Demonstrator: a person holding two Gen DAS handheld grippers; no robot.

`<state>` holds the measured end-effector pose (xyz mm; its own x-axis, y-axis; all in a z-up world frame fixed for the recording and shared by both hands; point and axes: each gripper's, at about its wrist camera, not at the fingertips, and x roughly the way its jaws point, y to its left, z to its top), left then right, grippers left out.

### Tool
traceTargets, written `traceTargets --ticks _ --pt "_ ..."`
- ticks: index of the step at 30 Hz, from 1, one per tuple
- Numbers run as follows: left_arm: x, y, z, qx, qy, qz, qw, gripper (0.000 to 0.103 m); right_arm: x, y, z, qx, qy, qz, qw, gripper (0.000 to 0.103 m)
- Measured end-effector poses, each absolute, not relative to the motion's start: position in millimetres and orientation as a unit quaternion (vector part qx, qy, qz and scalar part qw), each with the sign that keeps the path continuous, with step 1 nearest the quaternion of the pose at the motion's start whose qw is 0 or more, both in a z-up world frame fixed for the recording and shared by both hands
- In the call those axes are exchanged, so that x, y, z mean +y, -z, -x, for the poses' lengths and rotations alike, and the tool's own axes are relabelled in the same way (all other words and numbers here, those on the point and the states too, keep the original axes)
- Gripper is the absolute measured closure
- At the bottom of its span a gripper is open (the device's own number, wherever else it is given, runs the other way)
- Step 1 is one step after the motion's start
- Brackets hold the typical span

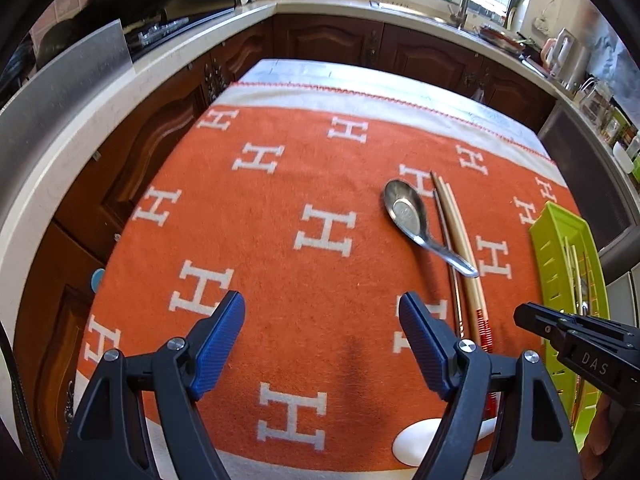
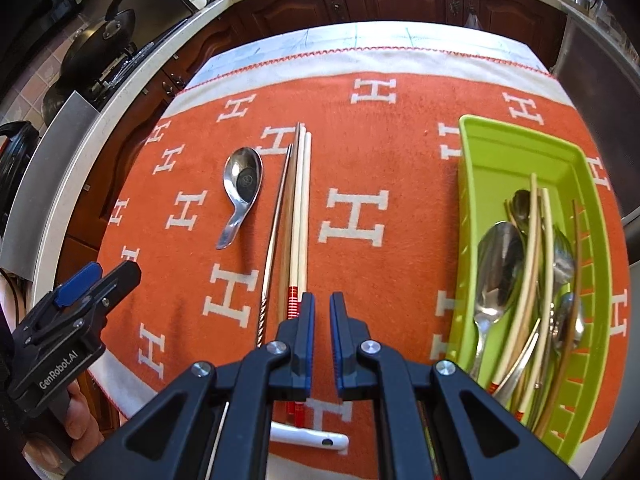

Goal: Organize utensils
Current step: 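Move both open grippers back over the utensil pile, then grasp a red-striped wooden chopstick with the right gripper while the left grasps a thin steel chopstick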

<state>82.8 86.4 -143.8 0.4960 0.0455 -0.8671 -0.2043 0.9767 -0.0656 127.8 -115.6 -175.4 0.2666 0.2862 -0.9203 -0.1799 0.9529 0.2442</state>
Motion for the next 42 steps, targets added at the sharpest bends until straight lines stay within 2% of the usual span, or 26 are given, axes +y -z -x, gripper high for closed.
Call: traceTargets --ticks 11,22,33,42 --pt "88.9 173.3 -94.6 0.537 -0.055 0.109 0.835 0.025 -104.7 187.2 -139.9 0.595 -0.159 -0.049 0.786 0.096" --pt "79.8 173.0 -94.2 0.538 -0.04 0.101 0.836 0.025 -92.1 201.4 -144.9 0.599 -0.169 -0.032 0.782 0.095" --pt "61.2 170.8 -95.4 0.539 -0.008 0.095 0.837 0.026 -74.1 201.2 -148.7 0.578 -0.167 0.034 0.798 0.095" --pt "51.2 175.4 -101.8 0.55 0.019 0.097 0.83 0.026 -102.5 202.3 -155.7 0.581 -0.169 -0.026 0.796 0.097"
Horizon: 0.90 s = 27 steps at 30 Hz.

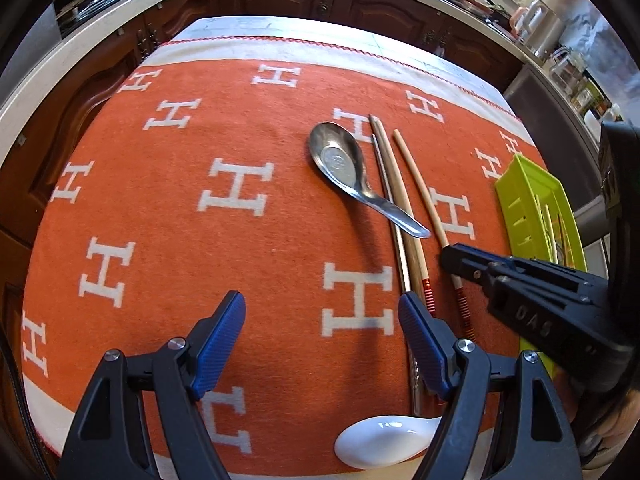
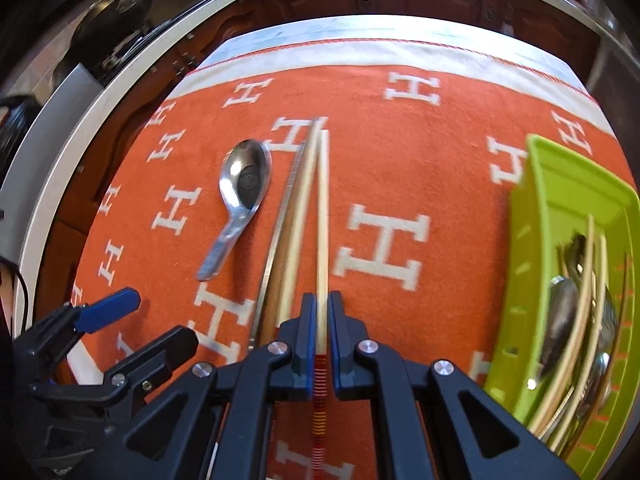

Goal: Organize utensils
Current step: 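Grasp a red-striped wooden chopstick with the right gripper while the left grasps a thin steel chopstick, then carry both chopsticks into the green tray and open both grippers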

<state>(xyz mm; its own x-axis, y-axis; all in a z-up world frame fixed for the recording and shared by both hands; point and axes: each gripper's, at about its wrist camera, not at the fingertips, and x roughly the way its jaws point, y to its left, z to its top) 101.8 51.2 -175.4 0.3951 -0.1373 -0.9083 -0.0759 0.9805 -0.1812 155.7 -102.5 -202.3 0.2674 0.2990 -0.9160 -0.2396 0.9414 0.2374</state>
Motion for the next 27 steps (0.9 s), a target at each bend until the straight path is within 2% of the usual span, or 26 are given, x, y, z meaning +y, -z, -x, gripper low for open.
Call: traceTargets --ticks 7,13,24,27 --pt "29.9 180.0 -107.2 0.557 0.031 0.07 0.827 0.026 -131.5 190.8 -149.8 0.568 -0.179 -0.108 0.796 0.097" --pt "20.7 189.5 -114.1 0.57 0.012 0.049 0.82 0.029 -144.7 175.4 -139.1 0.549 -0.194 -0.134 0.802 0.097" --pt "2.0 195.0 -128.6 0.57 -0.016 0.0 0.822 0.024 -160.7 175.1 -128.8 0.545 -0.199 -0.157 0.799 0.097" --pt "-1.3 194.6 -129.6 0.561 -0.021 -0.008 0.828 0.026 -165.4 174.6 -127.3 0.542 -0.197 -0.164 0.8 0.097"
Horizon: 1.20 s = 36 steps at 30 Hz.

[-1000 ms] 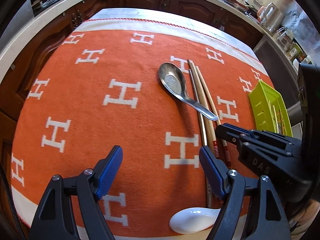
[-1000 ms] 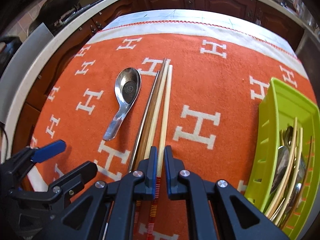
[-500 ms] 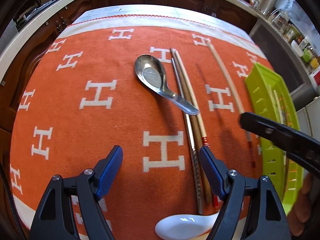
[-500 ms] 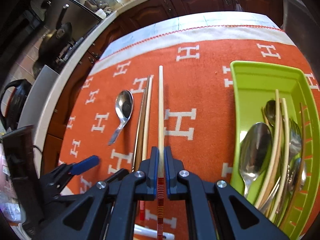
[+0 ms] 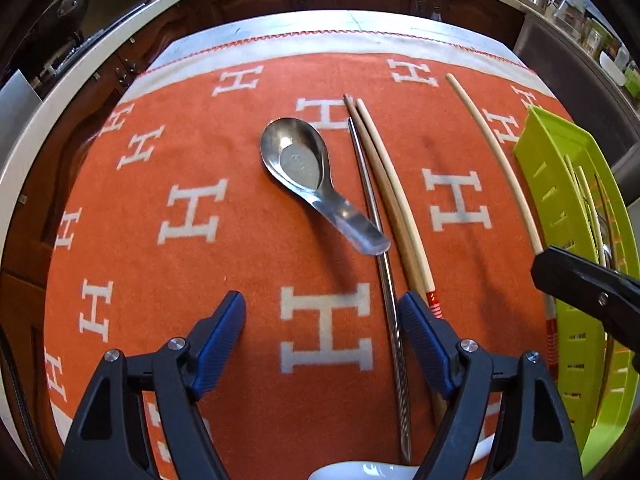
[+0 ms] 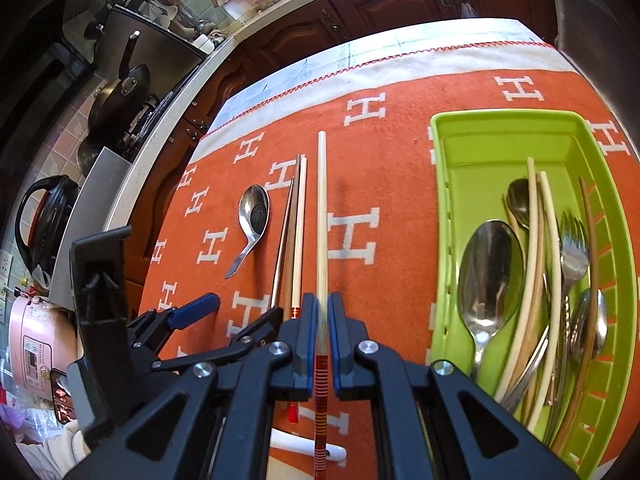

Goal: Organize utensils
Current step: 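Carry both chopsticks into the green tray and open both grippers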

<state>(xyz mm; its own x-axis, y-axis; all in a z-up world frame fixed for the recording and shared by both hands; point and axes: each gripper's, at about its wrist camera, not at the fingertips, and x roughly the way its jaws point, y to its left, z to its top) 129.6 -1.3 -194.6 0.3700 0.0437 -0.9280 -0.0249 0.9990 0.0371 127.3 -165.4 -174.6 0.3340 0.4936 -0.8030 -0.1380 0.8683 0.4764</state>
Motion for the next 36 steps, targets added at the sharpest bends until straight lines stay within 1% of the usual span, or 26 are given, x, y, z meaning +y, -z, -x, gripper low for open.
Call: traceTargets --ticks 1,2,3,4,5,6,8,11,16,23,29,36 --pt "-1.2 194.3 -130.2 0.56 -0.018 -0.002 0.829 0.032 -167.2 174.2 -126.6 0.541 -0.197 -0.166 0.8 0.097" --pt "-0.7 194.0 -131.4 0.559 -0.013 0.006 0.829 0.034 -169.0 173.7 -125.9 0.54 -0.196 -0.169 0.801 0.097" --pt "-1.4 193.0 -132.1 0.555 -0.013 0.005 0.832 0.043 -170.3 173.4 -125.7 0.539 -0.197 -0.17 0.801 0.097" --pt "-2.7 191.7 -132.7 0.551 -0.009 0.001 0.834 0.06 -171.7 173.2 -125.1 0.538 -0.197 -0.172 0.802 0.097" --pt "-4.7 189.5 -132.2 0.548 -0.002 -0.003 0.837 0.072 -172.9 173.2 -124.7 0.537 -0.197 -0.173 0.802 0.097" --pt "-7.8 188.1 -132.7 0.547 0.006 -0.008 0.837 0.099 -173.7 173.1 -124.7 0.537 -0.196 -0.175 0.802 0.097" --pt "-10.3 188.3 -132.0 0.549 0.011 -0.009 0.836 0.1 -175.1 172.1 -124.4 0.535 -0.197 -0.181 0.801 0.097" --pt "-9.3 183.7 -130.3 0.55 0.031 0.024 0.835 0.1 -178.6 167.5 -122.5 0.528 -0.199 -0.189 0.804 0.097" --pt "-8.7 152.7 -120.7 0.517 0.031 0.032 0.855 0.1 -188.5 155.1 -116.8 0.512 -0.2 -0.2 0.811 0.097" --pt "-9.8 110.0 -121.2 0.506 0.066 0.086 0.856 0.1 -209.2 134.1 -104.8 0.487 -0.189 -0.217 0.824 0.097" --pt "-53.1 83.4 -118.6 0.509 0.134 0.087 0.846 0.1 -236.7 116.4 -90.4 0.468 -0.165 -0.224 0.839 0.097" --pt "-110.1 95.3 -121.1 0.557 0.192 0.084 0.803 0.099 -270.8 119.6 -77.5 0.474 -0.107 -0.221 0.846 0.097"
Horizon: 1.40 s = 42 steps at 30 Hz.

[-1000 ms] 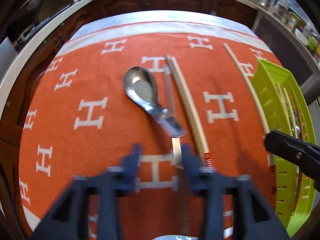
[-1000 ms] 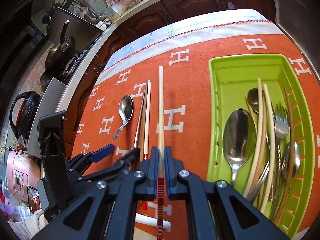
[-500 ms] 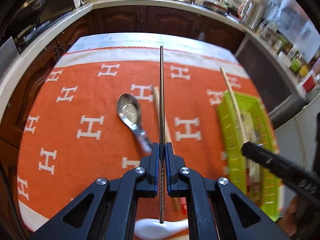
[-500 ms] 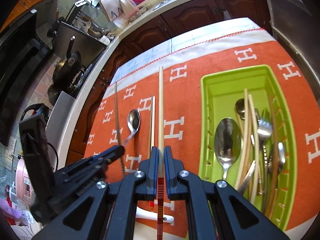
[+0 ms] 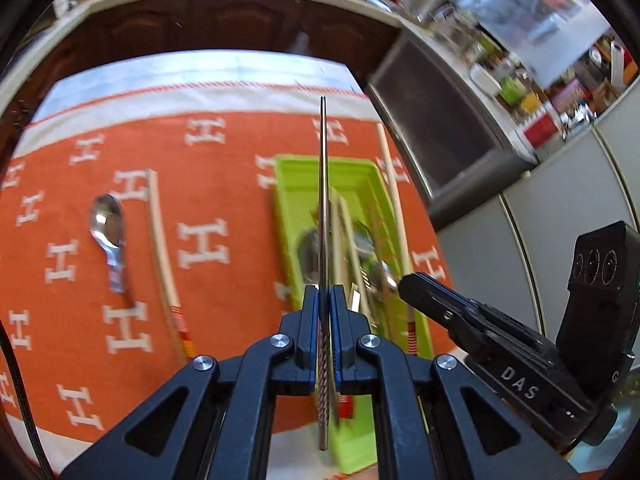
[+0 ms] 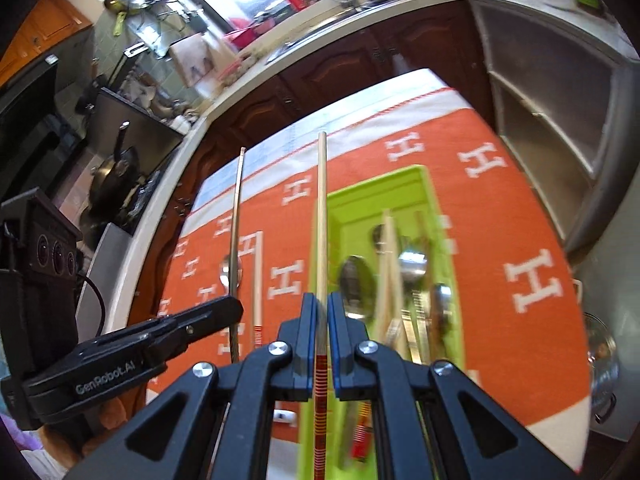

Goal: Organize utensils
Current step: 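Carry both chopsticks into the green tray and open both grippers, then move back and grasp another red-striped chopstick with the right gripper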

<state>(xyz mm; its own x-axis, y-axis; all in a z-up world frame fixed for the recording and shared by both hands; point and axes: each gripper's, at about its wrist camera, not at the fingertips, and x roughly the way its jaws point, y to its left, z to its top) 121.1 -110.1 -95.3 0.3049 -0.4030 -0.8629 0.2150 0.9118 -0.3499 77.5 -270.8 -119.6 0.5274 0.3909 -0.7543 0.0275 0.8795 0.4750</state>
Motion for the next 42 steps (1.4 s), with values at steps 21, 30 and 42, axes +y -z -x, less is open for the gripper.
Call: traceTargets --ticks 21,30,42 --pt "-110.6 105.3 -101.6 0.526 0.118 -0.017 0.842 0.048 -275.9 152.2 -76.3 0.522 -0.089 -0.219 0.82 0.097" --pt "-73.8 105.6 -100.9 0.523 0.081 0.018 0.849 0.038 -255.7 157.7 -74.8 0.535 -0.108 -0.205 0.813 0.097" --pt "4.4 103.2 -95.3 0.504 -0.001 0.055 0.862 0.035 -220.9 147.6 -77.9 0.535 -0.132 -0.174 0.816 0.097"
